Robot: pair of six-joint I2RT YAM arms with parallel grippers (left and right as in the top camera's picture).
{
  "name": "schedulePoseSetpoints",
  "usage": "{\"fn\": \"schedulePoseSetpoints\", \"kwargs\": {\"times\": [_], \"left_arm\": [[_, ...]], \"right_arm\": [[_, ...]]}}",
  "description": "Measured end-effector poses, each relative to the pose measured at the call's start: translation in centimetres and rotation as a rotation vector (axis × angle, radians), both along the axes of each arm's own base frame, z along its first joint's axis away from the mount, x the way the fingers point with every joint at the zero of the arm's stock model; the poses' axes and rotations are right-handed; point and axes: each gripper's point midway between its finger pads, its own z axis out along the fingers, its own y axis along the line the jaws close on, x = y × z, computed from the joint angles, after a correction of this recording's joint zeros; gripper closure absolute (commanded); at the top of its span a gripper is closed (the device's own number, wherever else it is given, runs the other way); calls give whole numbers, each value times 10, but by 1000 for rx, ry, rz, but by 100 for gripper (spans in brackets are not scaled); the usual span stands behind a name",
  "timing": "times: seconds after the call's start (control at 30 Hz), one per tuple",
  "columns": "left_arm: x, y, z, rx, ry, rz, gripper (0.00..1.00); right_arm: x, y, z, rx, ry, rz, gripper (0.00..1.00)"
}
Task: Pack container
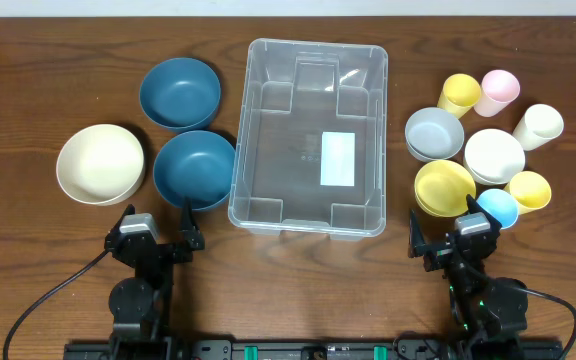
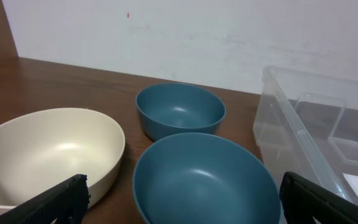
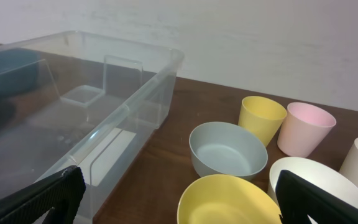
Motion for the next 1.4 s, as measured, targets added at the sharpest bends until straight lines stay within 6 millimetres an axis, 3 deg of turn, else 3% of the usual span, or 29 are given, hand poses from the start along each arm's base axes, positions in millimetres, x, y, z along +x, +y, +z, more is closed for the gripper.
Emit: {"fn": "schedulePoseSetpoints", "kwargs": {"times": [0.37, 1.4], "left_arm": [[0, 0, 0, 0, 0, 0, 2], [0, 0, 0, 0, 0, 0, 2]], "right_arm": [[3, -17, 0, -111, -18, -91, 1], [3, -19, 0, -120, -19, -101, 1]]}}
